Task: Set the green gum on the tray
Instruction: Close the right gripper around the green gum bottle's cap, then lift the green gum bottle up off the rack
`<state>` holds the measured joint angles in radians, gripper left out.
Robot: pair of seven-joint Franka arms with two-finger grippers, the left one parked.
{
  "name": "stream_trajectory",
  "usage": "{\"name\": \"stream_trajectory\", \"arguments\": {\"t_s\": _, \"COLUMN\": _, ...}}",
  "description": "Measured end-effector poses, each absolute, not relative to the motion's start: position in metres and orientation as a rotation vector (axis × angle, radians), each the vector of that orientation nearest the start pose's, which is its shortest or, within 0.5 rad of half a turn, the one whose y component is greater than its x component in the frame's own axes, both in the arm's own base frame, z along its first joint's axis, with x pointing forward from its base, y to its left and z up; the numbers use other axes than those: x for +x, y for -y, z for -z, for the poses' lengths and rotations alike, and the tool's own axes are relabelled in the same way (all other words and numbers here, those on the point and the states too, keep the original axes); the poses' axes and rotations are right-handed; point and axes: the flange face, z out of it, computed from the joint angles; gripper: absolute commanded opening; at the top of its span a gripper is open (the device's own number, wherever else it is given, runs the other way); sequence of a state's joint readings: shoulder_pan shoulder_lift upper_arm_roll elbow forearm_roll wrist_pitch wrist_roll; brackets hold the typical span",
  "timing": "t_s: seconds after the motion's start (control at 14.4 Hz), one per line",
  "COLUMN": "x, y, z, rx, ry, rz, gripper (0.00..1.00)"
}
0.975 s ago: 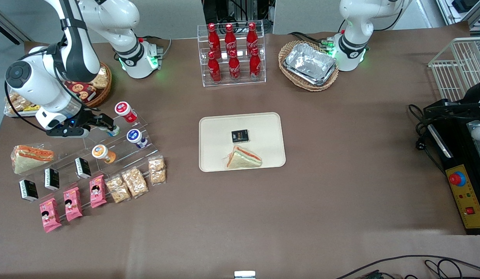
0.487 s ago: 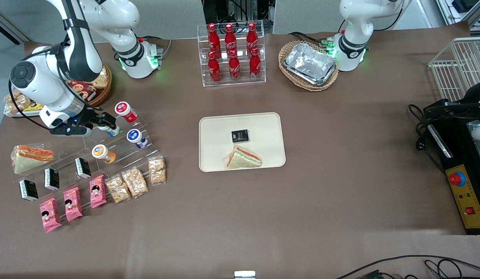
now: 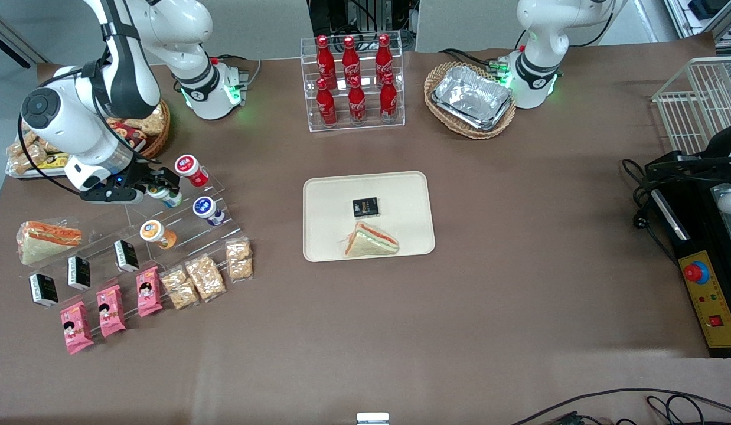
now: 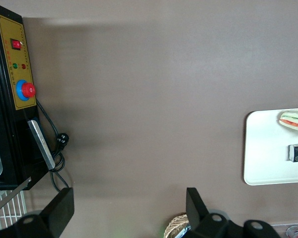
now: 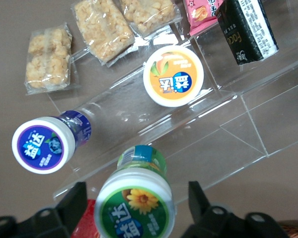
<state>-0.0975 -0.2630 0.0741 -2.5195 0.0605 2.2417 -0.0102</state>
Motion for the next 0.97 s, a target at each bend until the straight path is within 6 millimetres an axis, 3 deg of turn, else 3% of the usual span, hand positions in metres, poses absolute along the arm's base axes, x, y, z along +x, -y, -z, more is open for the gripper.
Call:
{"name": "stream_trajectory", "arguments": {"t_s": 0.49, "x": 0.43, "y": 0.0087, "z": -0.3669, "rx": -3.112, "ry": -0.09, "rz": -0.04, "gripper": 0.51}}
{"name": "stream_trajectory", "arguments": {"t_s": 0.97, "x": 0.4307, "y": 0.0089, "z": -0.3697, "rx": -3.112, "ry": -0.093, "rz": -0.026, "gripper": 0.42}}
